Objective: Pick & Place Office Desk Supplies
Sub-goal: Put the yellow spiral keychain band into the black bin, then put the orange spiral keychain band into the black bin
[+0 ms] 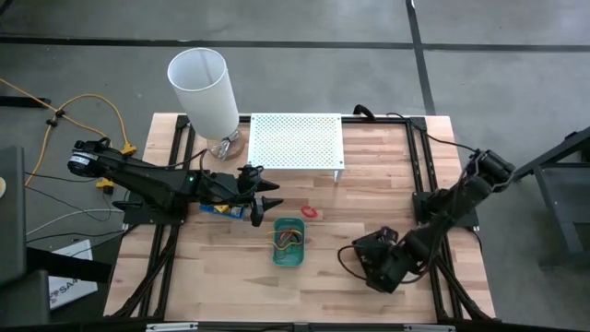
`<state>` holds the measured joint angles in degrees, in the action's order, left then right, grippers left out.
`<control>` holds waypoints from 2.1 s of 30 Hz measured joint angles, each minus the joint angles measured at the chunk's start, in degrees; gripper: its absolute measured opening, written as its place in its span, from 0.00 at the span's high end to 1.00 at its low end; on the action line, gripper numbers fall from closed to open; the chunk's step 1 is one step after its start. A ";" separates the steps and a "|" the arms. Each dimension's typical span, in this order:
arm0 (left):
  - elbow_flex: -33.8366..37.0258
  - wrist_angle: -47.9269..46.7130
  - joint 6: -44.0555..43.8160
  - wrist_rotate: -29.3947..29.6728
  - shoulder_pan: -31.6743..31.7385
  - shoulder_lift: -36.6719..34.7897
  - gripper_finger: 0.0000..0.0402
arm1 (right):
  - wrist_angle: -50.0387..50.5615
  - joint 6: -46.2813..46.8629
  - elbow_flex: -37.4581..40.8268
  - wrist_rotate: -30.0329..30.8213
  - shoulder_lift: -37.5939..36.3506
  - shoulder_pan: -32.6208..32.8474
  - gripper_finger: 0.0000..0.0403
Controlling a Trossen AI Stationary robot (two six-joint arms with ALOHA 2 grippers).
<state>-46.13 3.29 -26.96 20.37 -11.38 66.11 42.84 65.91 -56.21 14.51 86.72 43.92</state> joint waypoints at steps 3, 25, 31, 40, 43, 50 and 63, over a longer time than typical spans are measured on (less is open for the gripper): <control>0.00 0.00 0.01 -0.01 0.00 0.00 0.43 | 1.45 4.42 0.00 0.07 0.00 1.02 0.94; 0.00 0.00 0.00 0.01 0.00 0.00 0.43 | 4.86 8.89 0.00 0.54 0.00 1.46 0.82; 0.00 0.00 0.00 0.01 0.00 0.00 0.43 | 4.71 8.44 0.00 2.19 0.00 1.29 0.83; 0.00 0.00 0.00 -0.01 0.00 0.00 0.43 | -0.93 -7.61 0.00 4.94 -0.15 -4.47 0.83; 0.00 0.00 0.00 0.01 0.00 0.00 0.43 | -5.13 -15.86 0.00 4.58 -0.17 -7.53 0.83; 0.00 0.00 0.00 0.00 0.00 0.00 0.43 | -13.29 -33.19 0.00 -0.67 -0.17 -15.99 0.83; 0.00 0.00 0.00 0.01 0.00 0.00 0.43 | -20.19 -53.38 -0.02 -5.67 1.28 -25.77 0.83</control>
<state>-46.13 3.29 -26.96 20.38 -11.38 66.11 22.66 12.54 -56.23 8.83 88.00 18.16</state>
